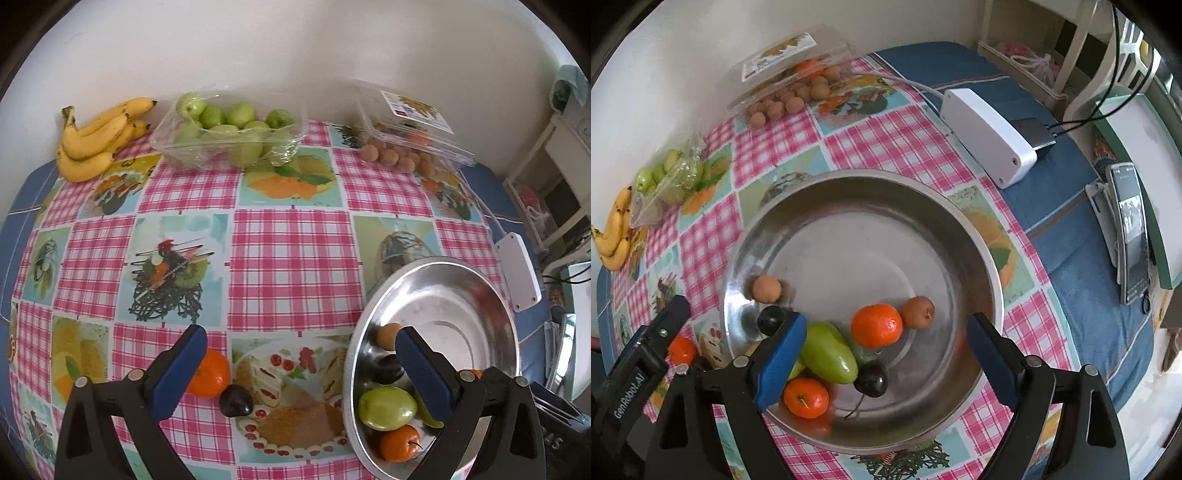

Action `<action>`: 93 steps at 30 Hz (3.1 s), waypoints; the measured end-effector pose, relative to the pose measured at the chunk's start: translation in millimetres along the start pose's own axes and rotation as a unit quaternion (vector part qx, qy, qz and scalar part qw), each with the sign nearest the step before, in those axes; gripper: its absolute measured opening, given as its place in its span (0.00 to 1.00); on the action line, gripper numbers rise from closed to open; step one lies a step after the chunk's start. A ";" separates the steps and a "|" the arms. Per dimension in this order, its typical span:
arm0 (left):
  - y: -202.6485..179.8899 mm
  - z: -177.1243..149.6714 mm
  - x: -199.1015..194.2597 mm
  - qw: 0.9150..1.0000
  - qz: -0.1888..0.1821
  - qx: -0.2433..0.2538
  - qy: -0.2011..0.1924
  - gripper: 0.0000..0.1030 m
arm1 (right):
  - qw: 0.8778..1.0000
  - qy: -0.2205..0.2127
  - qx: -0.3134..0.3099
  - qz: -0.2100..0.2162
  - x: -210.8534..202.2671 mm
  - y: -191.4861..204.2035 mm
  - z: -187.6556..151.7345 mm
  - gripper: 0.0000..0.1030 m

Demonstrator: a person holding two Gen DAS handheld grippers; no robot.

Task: Organize fruits
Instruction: 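Withdraw both open tools from the bowl toward the loose tangerine and cherry, then grasp the dark cherry with the right tool while the left tool grasps the tangerine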

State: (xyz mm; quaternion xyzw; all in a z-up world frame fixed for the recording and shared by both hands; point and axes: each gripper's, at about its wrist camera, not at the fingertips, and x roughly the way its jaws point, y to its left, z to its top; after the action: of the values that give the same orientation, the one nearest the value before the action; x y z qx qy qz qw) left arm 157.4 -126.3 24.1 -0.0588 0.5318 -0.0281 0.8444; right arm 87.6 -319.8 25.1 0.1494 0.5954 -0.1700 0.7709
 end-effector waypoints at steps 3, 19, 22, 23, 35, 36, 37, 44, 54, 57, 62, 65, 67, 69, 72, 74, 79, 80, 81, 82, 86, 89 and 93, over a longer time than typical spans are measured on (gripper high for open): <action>3.2 0.3 0.9 1.000 0.005 -0.004 0.000 1.00 | 1.000 -0.001 0.005 -0.003 -0.3 -2.6 -0.3 1.00; 11.9 -6.9 5.3 1.000 0.020 -0.006 0.018 1.00 | 1.000 0.022 0.001 -0.004 8.0 1.2 -6.2 1.00; 17.7 -9.6 1.7 1.000 0.020 -0.008 0.020 1.00 | 1.000 0.022 -0.003 0.002 5.4 3.9 -7.3 1.00; 19.7 -10.2 0.0 1.000 0.020 -0.010 0.019 1.00 | 1.000 0.021 -0.005 0.004 3.7 5.8 -8.0 1.00; 58.3 -17.6 -22.3 0.999 0.034 -0.024 0.005 1.00 | 0.999 0.018 -0.033 0.027 -8.7 25.7 -24.5 1.00; 63.5 -17.9 -24.0 0.999 0.034 -0.029 0.004 1.00 | 0.999 0.017 -0.035 0.029 -10.0 27.3 -25.9 1.00; 67.8 -18.5 -25.5 0.999 0.034 -0.033 0.004 1.00 | 0.999 0.016 -0.037 0.031 -11.3 28.8 -27.2 1.00; 98.2 -26.0 -35.0 0.997 0.047 -0.054 0.004 1.00 | 0.998 0.016 -0.056 0.040 -16.5 49.8 -38.1 1.00; 143.4 -40.8 -47.9 0.994 0.063 -0.086 0.011 1.00 | 0.993 0.025 -0.099 0.065 -16.1 107.3 -54.4 1.00; 158.5 -43.2 -54.1 0.993 0.071 -0.096 0.008 1.00 | 0.990 0.027 -0.116 0.072 -16.2 128.5 -63.4 1.00; 183.3 -46.3 -60.6 0.990 0.081 -0.115 0.007 1.00 | 0.987 0.029 -0.139 0.081 -15.3 156.1 -73.4 1.00; 199.4 -47.9 -63.8 0.988 0.087 -0.129 0.007 1.00 | 0.984 0.030 -0.152 0.089 -15.5 169.5 -79.2 1.00; 207.8 -48.5 -65.9 0.986 0.090 -0.138 0.005 1.00 | 0.982 0.031 -0.162 0.095 -14.4 176.6 -81.2 1.00; 213.8 -48.7 -67.4 0.985 0.092 -0.146 0.002 1.00 | 0.979 0.033 -0.170 0.106 -12.8 183.4 -83.8 1.00; 217.9 -48.4 -67.3 0.984 0.089 -0.154 0.001 1.00 | 0.977 0.035 -0.173 0.118 -11.7 188.6 -84.9 1.00; 216.2 -48.3 -63.9 0.985 0.087 -0.152 0.005 1.00 | 0.977 0.032 -0.174 0.121 -11.2 191.3 -84.8 1.00; 204.8 -47.8 -54.7 0.987 0.082 -0.139 0.013 1.00 | 0.977 0.024 -0.173 0.125 -7.2 189.6 -81.7 1.00; 203.4 -47.5 -53.6 0.987 0.081 -0.137 0.014 1.00 | 0.976 0.025 -0.172 0.128 -6.6 188.7 -81.0 1.00; 200.9 -47.3 -50.9 0.988 0.080 -0.134 0.016 1.00 | 0.976 0.025 -0.170 0.132 -5.8 187.1 -80.5 1.00; 199.0 -46.9 -47.9 0.988 0.078 -0.133 0.018 1.00 | 0.976 0.026 -0.168 0.137 -4.7 186.3 -79.9 1.00; 194.7 -47.4 -36.6 0.988 0.065 -0.133 0.033 1.00 | 0.975 0.031 -0.168 0.145 0.3 183.9 -80.7 1.00; 194.1 -46.8 -31.9 0.988 0.069 -0.136 0.036 1.00 | 0.974 0.030 -0.184 0.128 5.1 186.0 -83.1 1.00; 197.5 -44.4 -27.5 0.987 0.059 -0.148 0.035 1.00 | 0.971 0.042 -0.186 0.143 15.4 186.8 -84.1 1.00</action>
State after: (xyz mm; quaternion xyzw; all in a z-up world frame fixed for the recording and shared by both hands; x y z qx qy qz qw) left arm 102.5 69.5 4.2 -0.1503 0.5621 0.0986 0.8073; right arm 100.4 -117.1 -5.3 0.0937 0.6205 0.0624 0.7761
